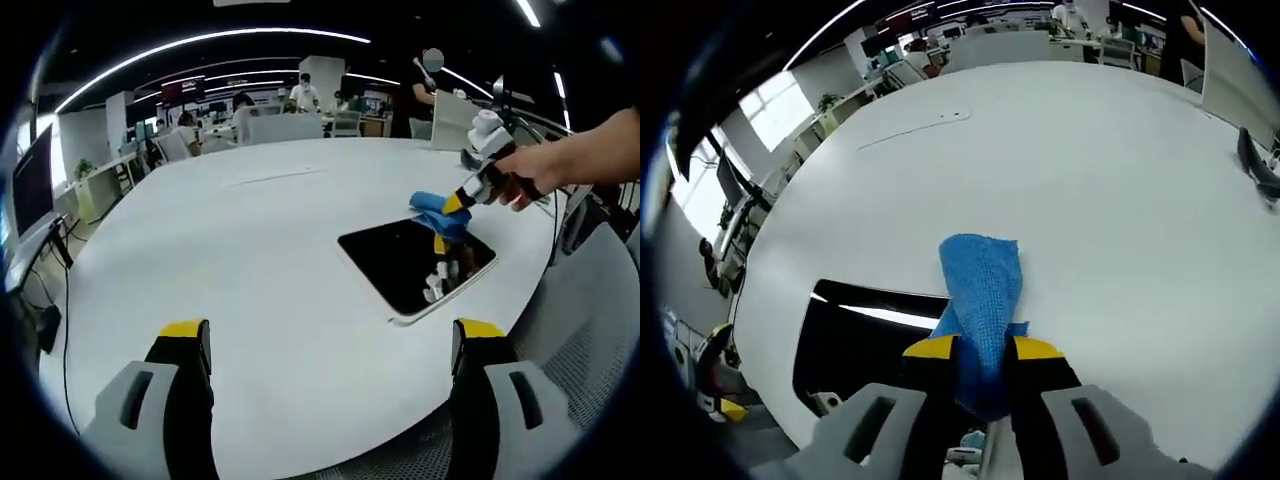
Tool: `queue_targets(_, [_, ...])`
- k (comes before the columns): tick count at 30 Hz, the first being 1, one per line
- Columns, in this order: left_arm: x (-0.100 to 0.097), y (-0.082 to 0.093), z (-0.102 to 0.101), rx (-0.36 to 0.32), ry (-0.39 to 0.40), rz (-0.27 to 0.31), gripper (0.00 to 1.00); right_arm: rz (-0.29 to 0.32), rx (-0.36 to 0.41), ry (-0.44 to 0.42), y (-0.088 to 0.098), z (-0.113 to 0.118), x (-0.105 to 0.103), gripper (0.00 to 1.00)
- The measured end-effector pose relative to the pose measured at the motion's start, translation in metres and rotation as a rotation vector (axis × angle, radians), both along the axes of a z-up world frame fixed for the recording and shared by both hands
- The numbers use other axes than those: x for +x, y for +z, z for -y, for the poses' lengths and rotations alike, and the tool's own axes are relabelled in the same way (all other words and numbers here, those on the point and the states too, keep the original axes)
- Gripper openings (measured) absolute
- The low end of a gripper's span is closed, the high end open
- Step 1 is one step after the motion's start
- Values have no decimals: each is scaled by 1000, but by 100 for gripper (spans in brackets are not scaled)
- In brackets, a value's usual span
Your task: Wipe the mirror surface with the cleaning cloth until all visible marks leave the cleaned area.
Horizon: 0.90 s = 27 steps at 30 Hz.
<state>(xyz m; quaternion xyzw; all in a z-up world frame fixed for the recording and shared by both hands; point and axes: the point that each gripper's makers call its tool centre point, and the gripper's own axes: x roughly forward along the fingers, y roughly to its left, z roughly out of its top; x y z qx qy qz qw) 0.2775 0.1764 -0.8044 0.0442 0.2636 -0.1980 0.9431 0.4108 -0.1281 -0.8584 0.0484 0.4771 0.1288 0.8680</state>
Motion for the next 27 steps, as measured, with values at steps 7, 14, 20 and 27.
queue_targets(7, [-1,-1,1,-5,3,-11,99,-9,-52,46,-4,-4,-3,2])
queue_targets(14, [-1,-3,2,3,-7,-17,99,-48,-10,10,-6,-15,3,1])
queue_targets(20, [0,-6,1,-2,-10,-26,99,-66,23,23,-7,-36,6,1])
queue_targets(27, [-1,-8,2,-12,-13,-32,99,-76,40,80,-8,-72,5,0])
